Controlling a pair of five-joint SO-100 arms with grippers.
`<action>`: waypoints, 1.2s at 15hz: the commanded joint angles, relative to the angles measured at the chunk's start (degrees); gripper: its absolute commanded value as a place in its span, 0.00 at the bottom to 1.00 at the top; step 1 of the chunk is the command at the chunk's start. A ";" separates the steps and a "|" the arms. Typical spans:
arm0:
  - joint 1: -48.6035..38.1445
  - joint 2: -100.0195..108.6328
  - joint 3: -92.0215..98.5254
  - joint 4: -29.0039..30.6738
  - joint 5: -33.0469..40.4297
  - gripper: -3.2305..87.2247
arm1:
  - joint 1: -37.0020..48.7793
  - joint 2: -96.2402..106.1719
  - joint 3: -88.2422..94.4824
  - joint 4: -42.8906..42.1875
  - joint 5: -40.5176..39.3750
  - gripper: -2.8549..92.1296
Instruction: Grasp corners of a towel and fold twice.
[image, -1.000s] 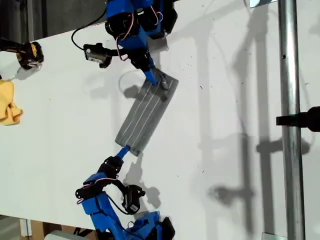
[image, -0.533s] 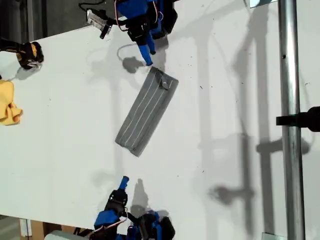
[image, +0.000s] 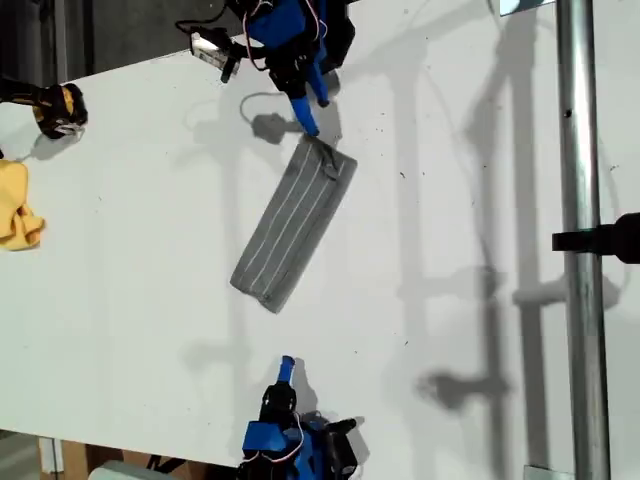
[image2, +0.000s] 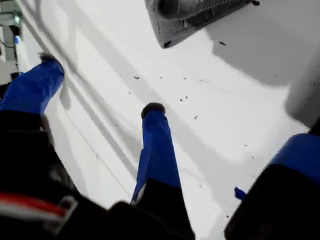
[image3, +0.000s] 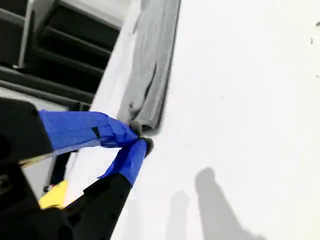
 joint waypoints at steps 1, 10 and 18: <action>1.32 0.88 1.85 -0.26 -1.58 0.07 | -4.75 -12.92 -7.21 -2.64 4.31 0.43; 2.55 0.88 2.37 0.44 -1.23 0.06 | 5.27 -47.46 -11.34 -12.39 3.96 0.43; 3.87 0.88 2.37 1.05 -1.76 0.06 | 16.52 -68.99 -13.45 -24.61 -5.01 0.41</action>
